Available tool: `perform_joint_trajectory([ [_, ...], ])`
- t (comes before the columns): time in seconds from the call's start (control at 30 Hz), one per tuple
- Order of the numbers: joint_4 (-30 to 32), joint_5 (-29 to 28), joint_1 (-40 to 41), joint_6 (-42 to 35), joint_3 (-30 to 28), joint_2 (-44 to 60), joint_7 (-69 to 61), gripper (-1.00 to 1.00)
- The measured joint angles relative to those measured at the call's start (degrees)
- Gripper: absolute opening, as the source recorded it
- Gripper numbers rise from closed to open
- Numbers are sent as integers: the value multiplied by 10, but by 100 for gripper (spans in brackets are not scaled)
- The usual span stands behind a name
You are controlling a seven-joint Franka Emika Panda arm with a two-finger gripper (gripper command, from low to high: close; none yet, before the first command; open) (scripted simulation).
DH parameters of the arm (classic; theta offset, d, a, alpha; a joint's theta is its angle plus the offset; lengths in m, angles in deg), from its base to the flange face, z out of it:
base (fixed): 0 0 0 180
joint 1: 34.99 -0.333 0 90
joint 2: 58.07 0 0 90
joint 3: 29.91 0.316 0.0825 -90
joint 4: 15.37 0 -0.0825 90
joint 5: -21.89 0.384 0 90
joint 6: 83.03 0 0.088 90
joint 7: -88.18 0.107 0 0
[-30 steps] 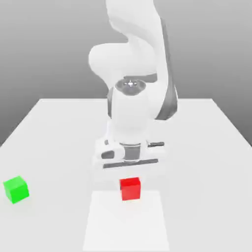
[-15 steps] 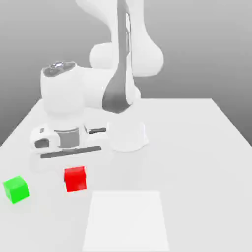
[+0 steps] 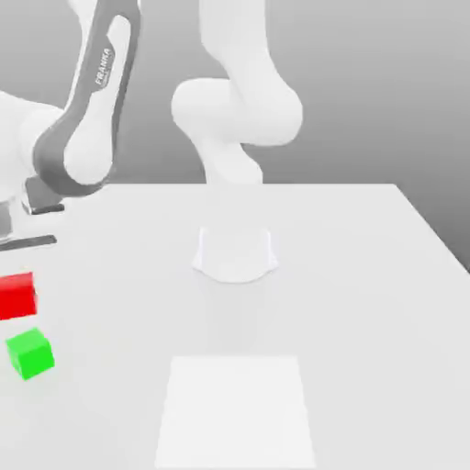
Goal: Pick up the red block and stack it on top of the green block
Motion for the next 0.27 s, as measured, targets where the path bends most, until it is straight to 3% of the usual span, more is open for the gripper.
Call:
perform_joint_trajectory([
  [0.13, -3, 45, 16, 49, 23, 56, -33, -100],
  [0.17, -3, 54, 18, 58, 27, 66, -40, 100],
  [0.27, -3, 54, 18, 58, 27, 66, -40, 100],
])
